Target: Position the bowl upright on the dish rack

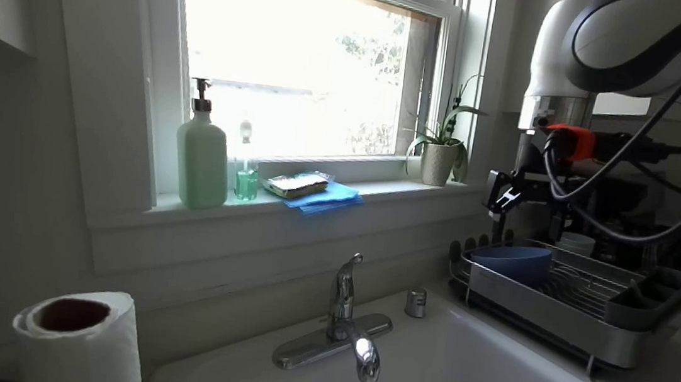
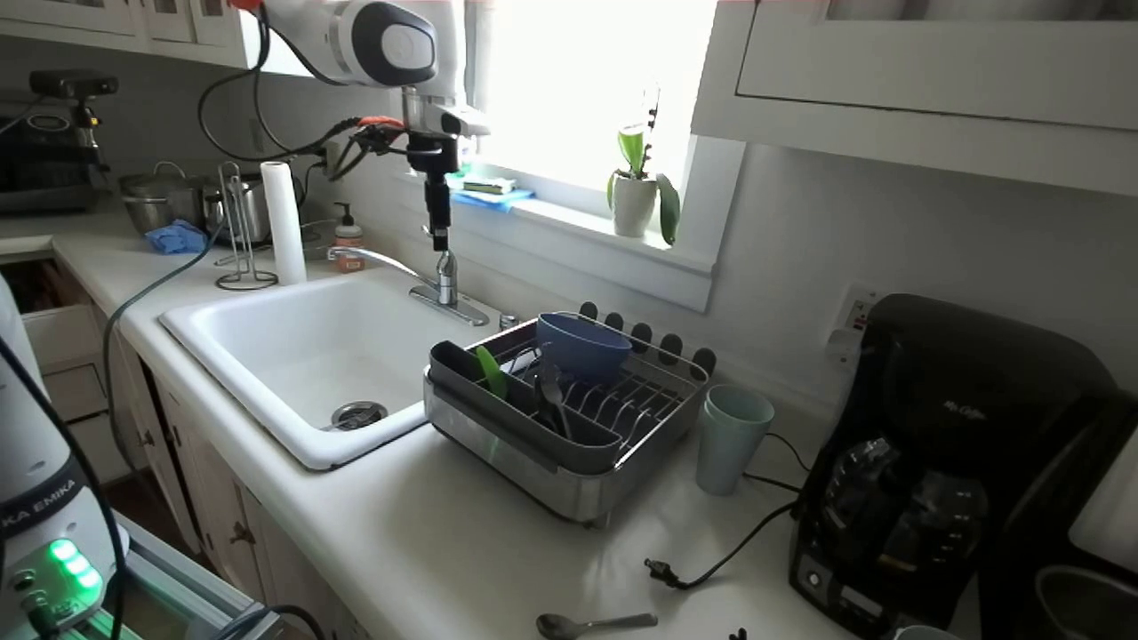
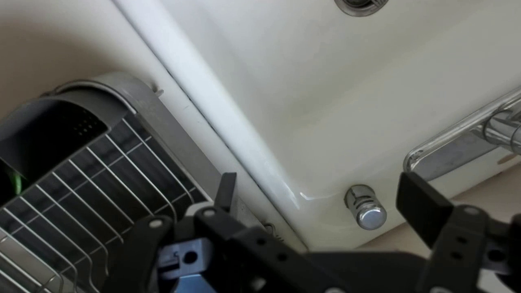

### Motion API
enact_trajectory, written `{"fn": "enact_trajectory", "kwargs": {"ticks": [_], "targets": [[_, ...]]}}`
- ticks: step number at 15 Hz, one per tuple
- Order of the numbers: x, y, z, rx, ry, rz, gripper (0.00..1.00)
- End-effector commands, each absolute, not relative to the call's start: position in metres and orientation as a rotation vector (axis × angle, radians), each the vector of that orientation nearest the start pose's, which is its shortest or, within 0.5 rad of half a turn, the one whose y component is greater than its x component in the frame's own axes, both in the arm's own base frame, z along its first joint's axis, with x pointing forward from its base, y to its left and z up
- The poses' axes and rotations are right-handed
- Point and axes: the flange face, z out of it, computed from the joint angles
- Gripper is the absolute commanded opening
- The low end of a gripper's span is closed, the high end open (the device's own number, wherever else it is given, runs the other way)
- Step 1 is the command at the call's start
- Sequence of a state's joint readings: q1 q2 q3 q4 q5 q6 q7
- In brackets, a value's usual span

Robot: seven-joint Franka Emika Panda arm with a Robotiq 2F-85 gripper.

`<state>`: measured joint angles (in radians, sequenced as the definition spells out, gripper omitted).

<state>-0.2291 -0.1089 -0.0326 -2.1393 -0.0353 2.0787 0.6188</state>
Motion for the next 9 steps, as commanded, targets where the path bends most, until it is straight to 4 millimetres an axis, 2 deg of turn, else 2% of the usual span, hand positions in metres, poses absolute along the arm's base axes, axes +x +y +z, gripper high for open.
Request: {"fn": "enact_trajectory", "kwargs": {"ticks": [1, 6, 9], "targets": [[0.556, -0.165, 0.441, -2.920, 1.171, -0.059, 1.00], [0.600, -0.186, 0.421, -3.057, 0.854, -0.101, 1.00], [0.617, -0.205, 0.411, -3.141, 0.695, -0.091, 1.00]]}}
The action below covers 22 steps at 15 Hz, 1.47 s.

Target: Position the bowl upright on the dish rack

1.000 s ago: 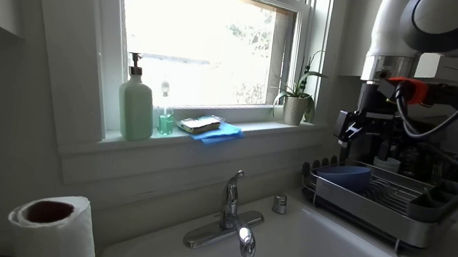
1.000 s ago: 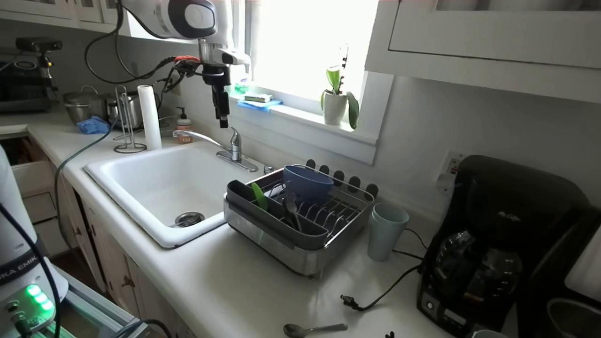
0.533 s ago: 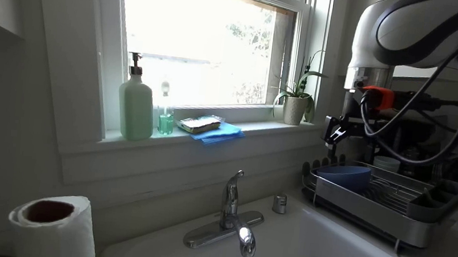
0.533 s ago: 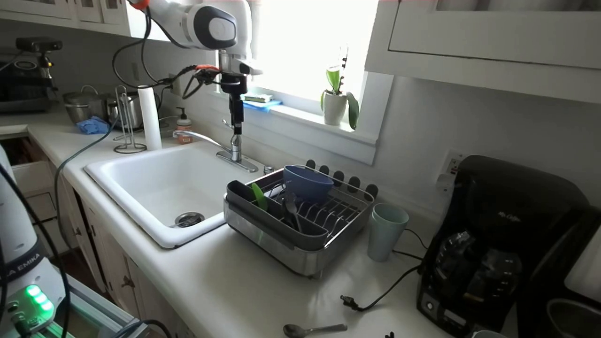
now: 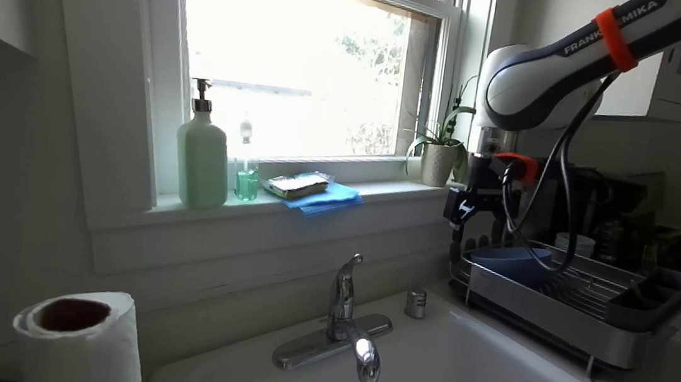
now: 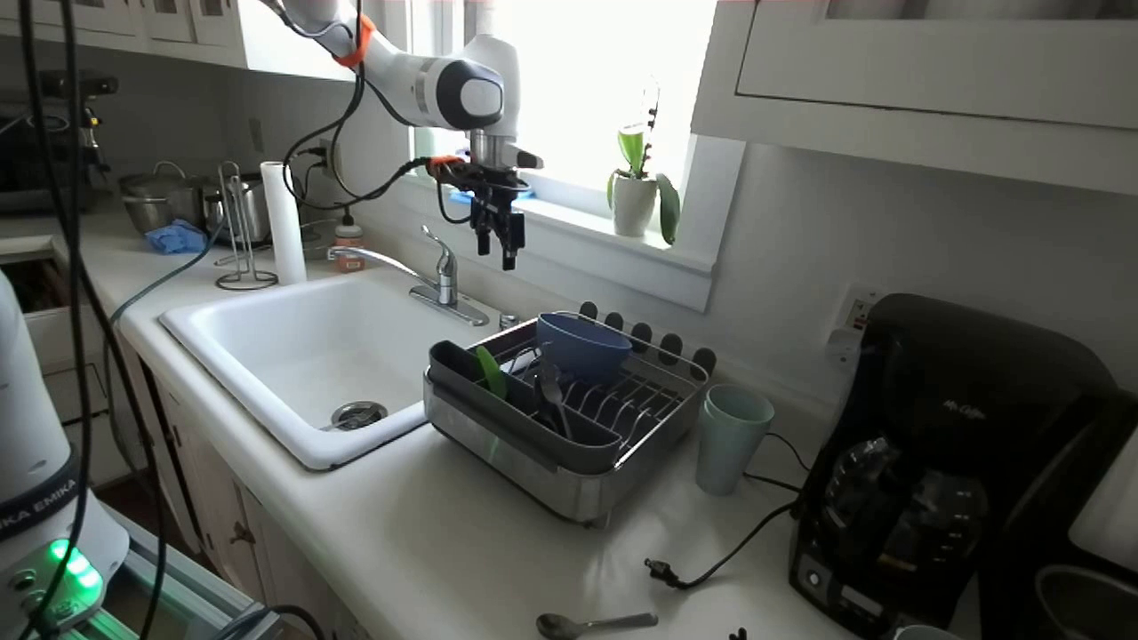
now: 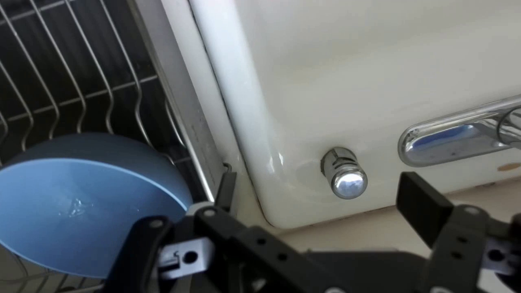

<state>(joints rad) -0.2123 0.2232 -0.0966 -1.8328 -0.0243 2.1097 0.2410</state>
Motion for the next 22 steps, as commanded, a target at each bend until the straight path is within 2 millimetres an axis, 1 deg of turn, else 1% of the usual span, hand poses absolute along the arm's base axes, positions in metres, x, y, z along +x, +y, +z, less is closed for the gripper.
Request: {"fn": "enact_trajectory", "kwargs": {"ticks": [1, 2, 3, 5, 7, 8, 9, 12, 13, 16, 18, 21, 22], "targets": [[0.621, -0.210, 0.412, -3.148, 0.661, -0.084, 1.00], [0.625, -0.212, 0.413, -3.094, 0.706, -0.068, 1.00], [0.611, -0.204, 0.409, -3.111, 0.729, -0.086, 1.00], [0.613, -0.208, 0.405, -3.112, 0.734, -0.080, 1.00], [0.614, -0.206, 0.405, -3.113, 0.730, -0.080, 1.00], [0.617, -0.209, 0.404, -3.129, 0.667, -0.076, 1.00], [0.621, -0.215, 0.402, -3.150, 0.620, -0.080, 1.00], [0.626, -0.240, 0.394, -3.201, 0.370, -0.097, 1.00], [0.627, -0.249, 0.391, -3.196, 0.283, -0.099, 1.00], [0.625, -0.274, 0.381, -3.204, 0.094, -0.063, 1.00], [0.623, -0.290, 0.375, -3.197, 0.006, -0.022, 1.00], [0.619, -0.308, 0.368, -3.162, -0.093, 0.056, 1.00], [0.617, -0.312, 0.365, -3.142, -0.120, 0.082, 0.96]]}}
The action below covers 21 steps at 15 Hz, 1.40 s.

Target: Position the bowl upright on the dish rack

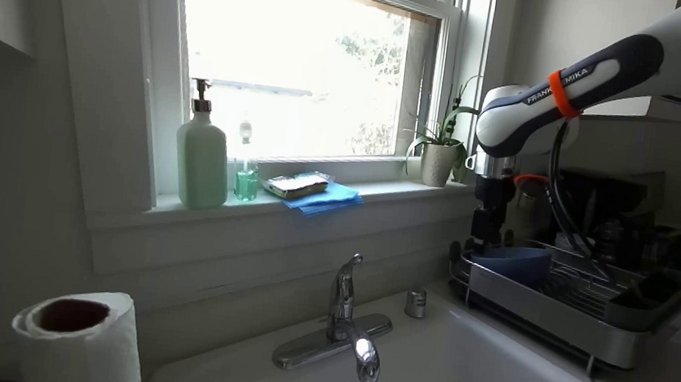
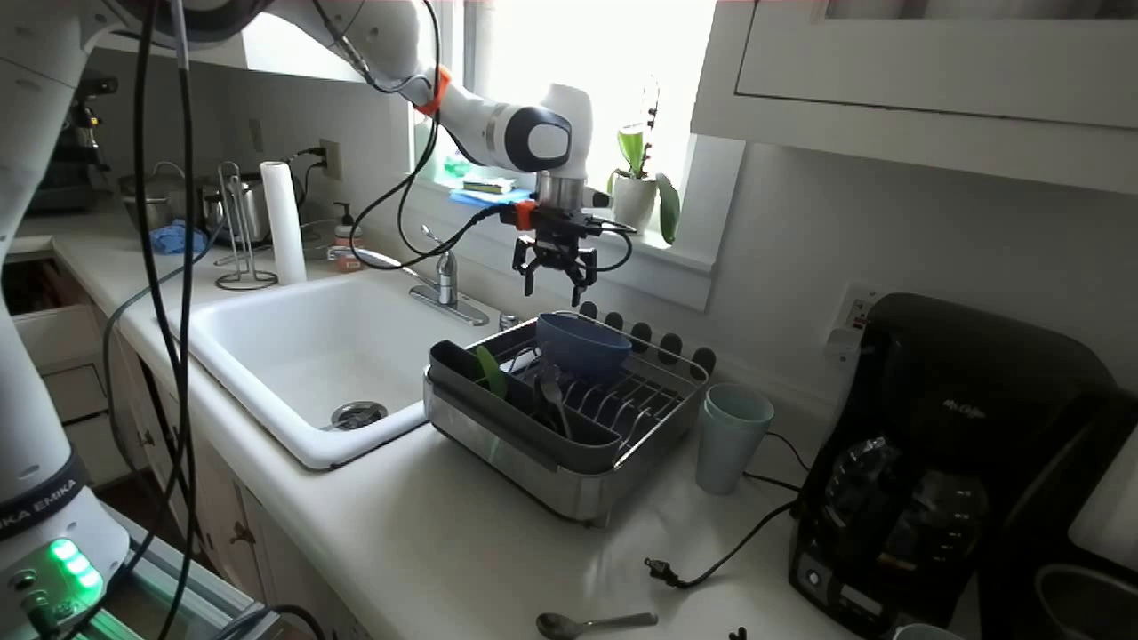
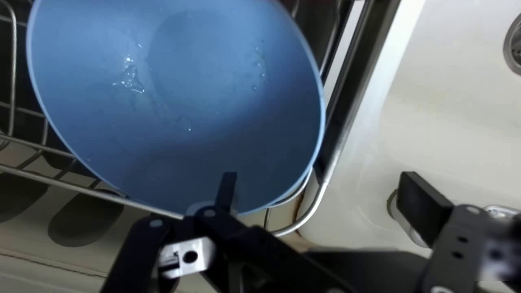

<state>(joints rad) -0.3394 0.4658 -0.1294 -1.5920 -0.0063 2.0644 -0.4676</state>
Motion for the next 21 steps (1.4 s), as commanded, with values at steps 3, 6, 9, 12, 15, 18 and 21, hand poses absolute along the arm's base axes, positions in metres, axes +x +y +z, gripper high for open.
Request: {"fn": "enact_trajectory", "kwargs": {"ticks": [3, 6, 9, 12, 15, 18, 21], "targets": [[0.613, -0.323, 0.357, -3.099, -0.175, 0.173, 0.69], [0.609, -0.334, 0.350, -3.069, -0.208, 0.253, 0.48], [0.607, -0.340, 0.344, -3.032, -0.239, 0.312, 0.25], [0.606, -0.344, 0.340, -3.000, -0.253, 0.357, 0.05], [0.605, -0.349, 0.344, -2.969, -0.234, 0.386, 0.00], [0.604, -0.357, 0.358, -2.954, -0.181, 0.384, 0.01], [0.598, -0.367, 0.376, -2.918, -0.129, 0.354, 0.01]]}}
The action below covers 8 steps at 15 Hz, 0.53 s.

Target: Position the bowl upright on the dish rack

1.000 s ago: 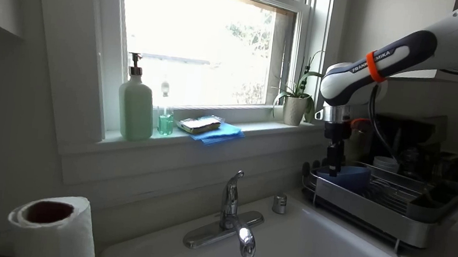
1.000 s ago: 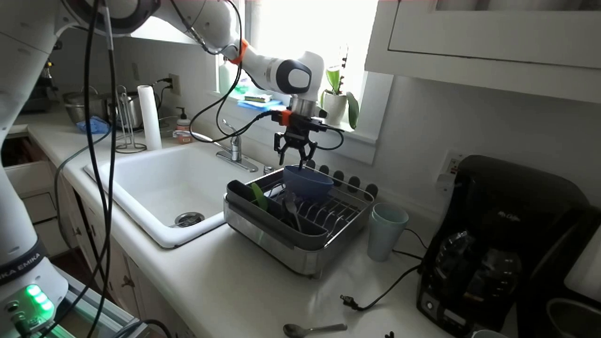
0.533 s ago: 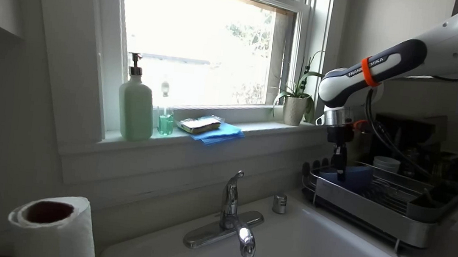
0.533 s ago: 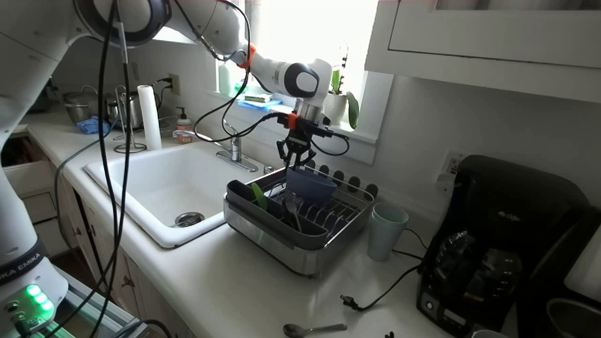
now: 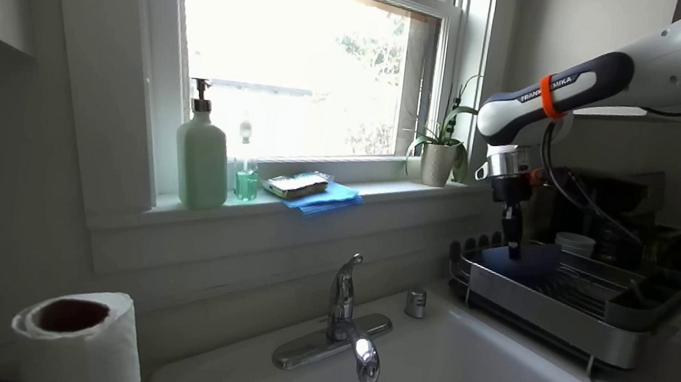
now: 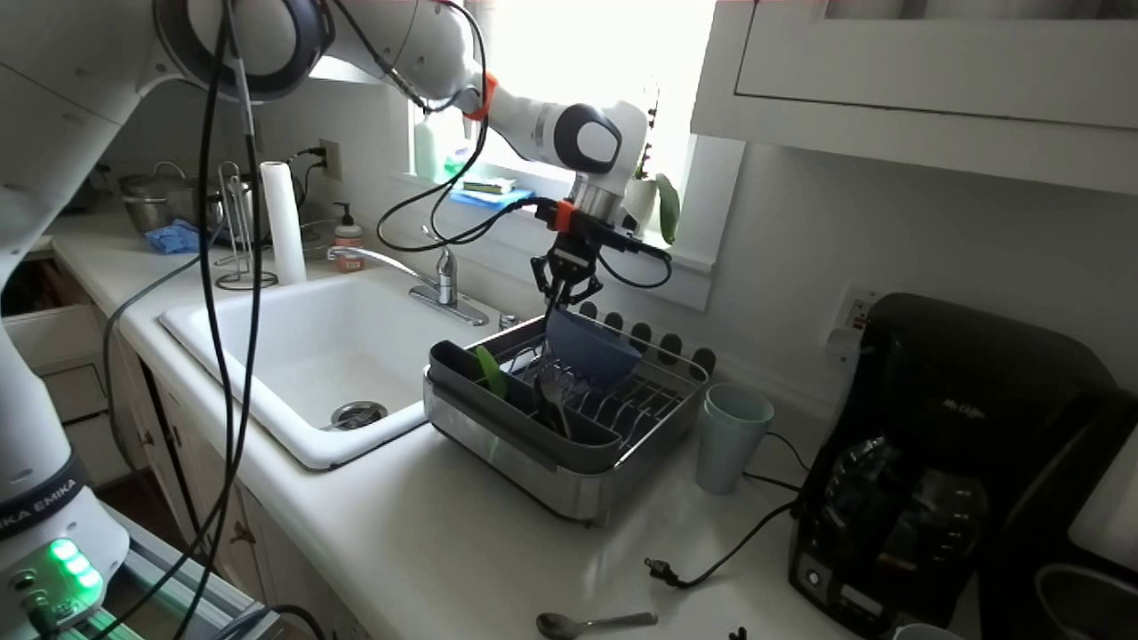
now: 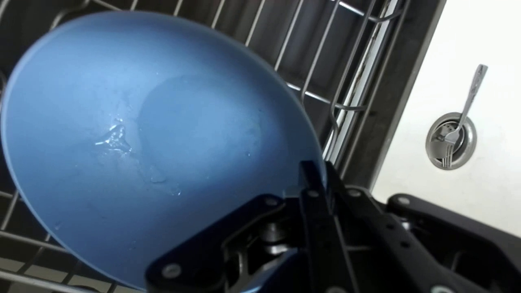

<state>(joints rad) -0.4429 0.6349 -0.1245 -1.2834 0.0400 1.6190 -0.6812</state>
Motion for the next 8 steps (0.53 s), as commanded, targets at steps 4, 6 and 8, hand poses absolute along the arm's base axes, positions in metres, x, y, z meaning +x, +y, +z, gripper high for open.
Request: {"fn": "enact_trajectory", "kwargs": {"ticks": [4, 6, 8], "targets": [[0.587, -0.373, 0.406, -2.796, 0.004, 0.312, 0.01], [0.581, -0.375, 0.414, -2.725, 0.087, 0.315, 0.01], [0.577, -0.376, 0.416, -2.650, 0.164, 0.309, 0.01]]}}
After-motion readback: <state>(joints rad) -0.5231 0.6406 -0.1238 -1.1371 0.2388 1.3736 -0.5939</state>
